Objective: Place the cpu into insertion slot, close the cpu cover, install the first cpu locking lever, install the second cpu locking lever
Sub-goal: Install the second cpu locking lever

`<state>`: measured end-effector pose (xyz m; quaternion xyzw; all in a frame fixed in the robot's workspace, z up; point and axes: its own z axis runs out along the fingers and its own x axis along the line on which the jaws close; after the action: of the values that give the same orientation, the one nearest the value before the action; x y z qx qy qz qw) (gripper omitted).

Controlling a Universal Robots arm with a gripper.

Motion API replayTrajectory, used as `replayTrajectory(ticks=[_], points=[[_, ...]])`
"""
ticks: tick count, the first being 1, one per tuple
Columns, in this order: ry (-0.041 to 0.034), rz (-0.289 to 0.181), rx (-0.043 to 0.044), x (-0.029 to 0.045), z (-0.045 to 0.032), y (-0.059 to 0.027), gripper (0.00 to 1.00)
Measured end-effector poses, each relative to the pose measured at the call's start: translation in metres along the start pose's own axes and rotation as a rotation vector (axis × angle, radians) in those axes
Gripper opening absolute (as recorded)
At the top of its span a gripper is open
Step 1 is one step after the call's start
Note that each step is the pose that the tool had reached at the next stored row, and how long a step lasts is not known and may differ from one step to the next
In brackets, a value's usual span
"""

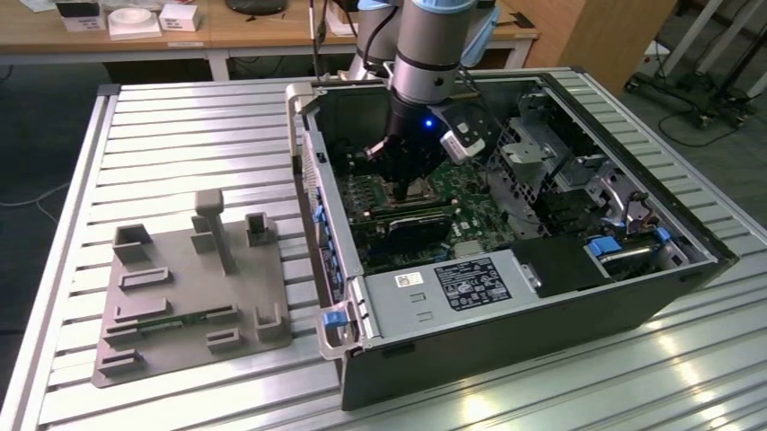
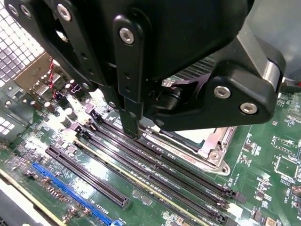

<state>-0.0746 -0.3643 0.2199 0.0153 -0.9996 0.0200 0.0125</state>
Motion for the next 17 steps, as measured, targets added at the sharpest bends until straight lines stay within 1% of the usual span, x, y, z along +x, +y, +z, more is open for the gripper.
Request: replayTrajectory(ticks=[17], points=[[0.0002,0.000,-0.0014,0.0045,0.0005,0.0002,0.10]])
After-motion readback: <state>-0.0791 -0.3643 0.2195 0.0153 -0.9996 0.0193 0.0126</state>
